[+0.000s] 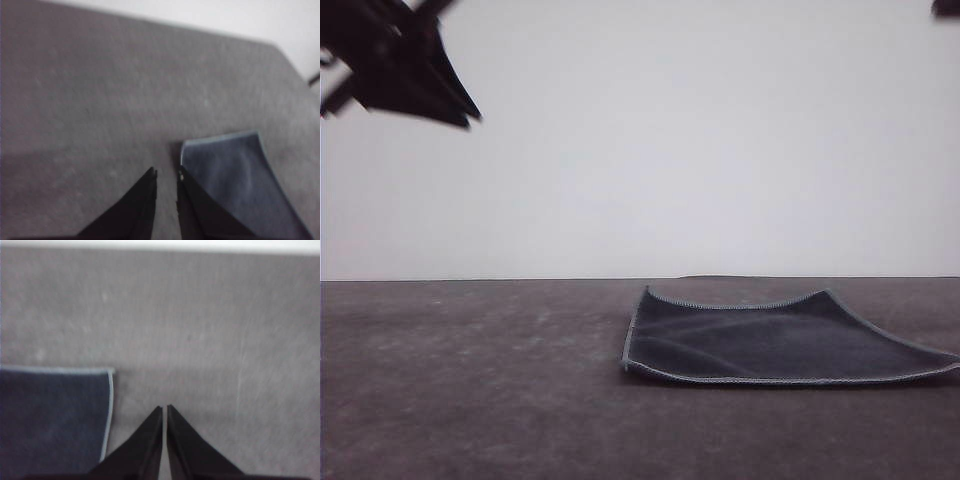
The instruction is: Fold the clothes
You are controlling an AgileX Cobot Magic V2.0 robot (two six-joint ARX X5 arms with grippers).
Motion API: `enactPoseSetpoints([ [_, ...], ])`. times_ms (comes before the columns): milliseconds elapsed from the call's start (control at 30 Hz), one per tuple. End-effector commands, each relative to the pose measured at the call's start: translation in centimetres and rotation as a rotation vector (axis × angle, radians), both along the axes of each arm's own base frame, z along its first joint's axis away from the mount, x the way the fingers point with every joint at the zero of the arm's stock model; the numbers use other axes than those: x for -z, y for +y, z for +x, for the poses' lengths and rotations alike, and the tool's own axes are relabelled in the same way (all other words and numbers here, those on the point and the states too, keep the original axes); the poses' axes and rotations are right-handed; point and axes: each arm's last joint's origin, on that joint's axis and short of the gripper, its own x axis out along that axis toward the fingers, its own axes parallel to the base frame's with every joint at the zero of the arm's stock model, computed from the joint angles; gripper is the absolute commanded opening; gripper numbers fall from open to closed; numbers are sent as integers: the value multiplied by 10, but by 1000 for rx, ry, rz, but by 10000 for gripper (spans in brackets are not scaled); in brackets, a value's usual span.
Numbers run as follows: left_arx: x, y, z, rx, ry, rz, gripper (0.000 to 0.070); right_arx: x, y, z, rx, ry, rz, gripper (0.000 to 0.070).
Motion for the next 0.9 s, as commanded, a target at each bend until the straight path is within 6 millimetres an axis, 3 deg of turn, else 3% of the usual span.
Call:
enactPoseSetpoints([
  [0,0,-6,8,34,-19,22,68,5,0,9,-12,27,-9,10],
  [233,30,-19,21,73,88,45,68,37,2,29,-66,183,38,10],
  [567,35,-23,21,96,104,63,69,49,4,36,-111,238,85,14],
  [633,35,-23,21,95,104,64,71,49,4,36,-111,239,85,90],
  [700,35,-23,21,95,110,64,115,49,4,36,-113,239,87,279],
  [767,35,-23,20,95,117,65,229,49,4,36,-117,239,95,462],
  [833,36,-23,20,96,122,65,304,49,4,36,-121,239,100,510],
  [867,36,-24,20,97,122,65,308,49,4,36,-122,238,100,510],
])
